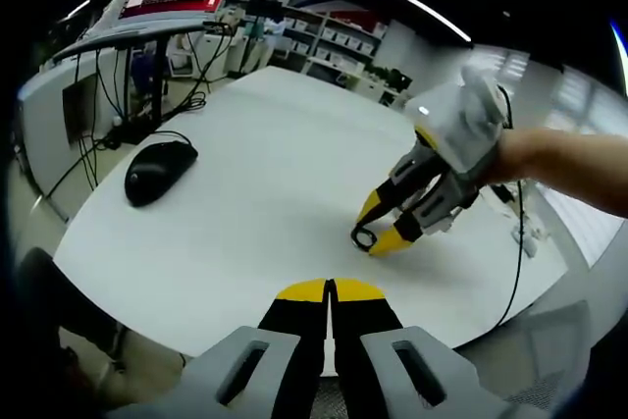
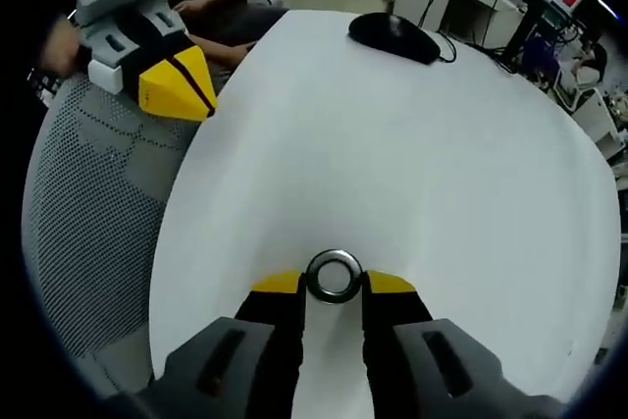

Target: Place the washer onto the threaded stud by aligning its center hole with the stud, sliding it down to the base, and recovering from edge contact or off-axis alignment until the washer reaches the visible bottom stop.

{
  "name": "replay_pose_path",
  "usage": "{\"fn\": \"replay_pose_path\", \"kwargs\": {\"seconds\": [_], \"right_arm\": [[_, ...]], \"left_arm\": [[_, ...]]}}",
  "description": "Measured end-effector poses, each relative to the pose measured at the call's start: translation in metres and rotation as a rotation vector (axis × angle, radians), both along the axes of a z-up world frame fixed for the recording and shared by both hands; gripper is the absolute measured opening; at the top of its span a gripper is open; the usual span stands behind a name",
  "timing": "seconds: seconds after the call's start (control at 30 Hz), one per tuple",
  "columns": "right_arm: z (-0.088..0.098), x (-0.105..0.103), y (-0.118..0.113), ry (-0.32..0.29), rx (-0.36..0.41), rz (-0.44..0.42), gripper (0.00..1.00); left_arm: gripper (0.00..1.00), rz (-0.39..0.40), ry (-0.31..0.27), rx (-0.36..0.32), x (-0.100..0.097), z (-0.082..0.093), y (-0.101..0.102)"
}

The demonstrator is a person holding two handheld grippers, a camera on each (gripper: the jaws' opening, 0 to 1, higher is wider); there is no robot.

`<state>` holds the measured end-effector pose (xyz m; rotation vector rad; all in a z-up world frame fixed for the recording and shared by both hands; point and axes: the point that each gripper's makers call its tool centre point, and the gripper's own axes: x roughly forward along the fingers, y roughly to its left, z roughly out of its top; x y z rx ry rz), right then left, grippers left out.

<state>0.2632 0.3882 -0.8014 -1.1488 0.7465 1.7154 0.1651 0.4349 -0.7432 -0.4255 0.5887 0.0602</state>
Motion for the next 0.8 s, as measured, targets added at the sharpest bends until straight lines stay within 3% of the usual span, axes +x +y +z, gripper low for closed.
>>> {"fn": "replay_pose_path", "kwargs": {"seconds": [0.27,0.8], "right_arm": [[0.008,0.002,-0.004,0.022,0.035,-0.058,0.22],[0.059,0.032,-0.02,-0.027,0.059,-0.122,0.22]], "left_arm": [[0.0,-0.001,-0.002,-0.001,0.0,0.0,0.0],[0.0,-0.002,0.002,-0.002,0.0,0.0,0.0]]}}
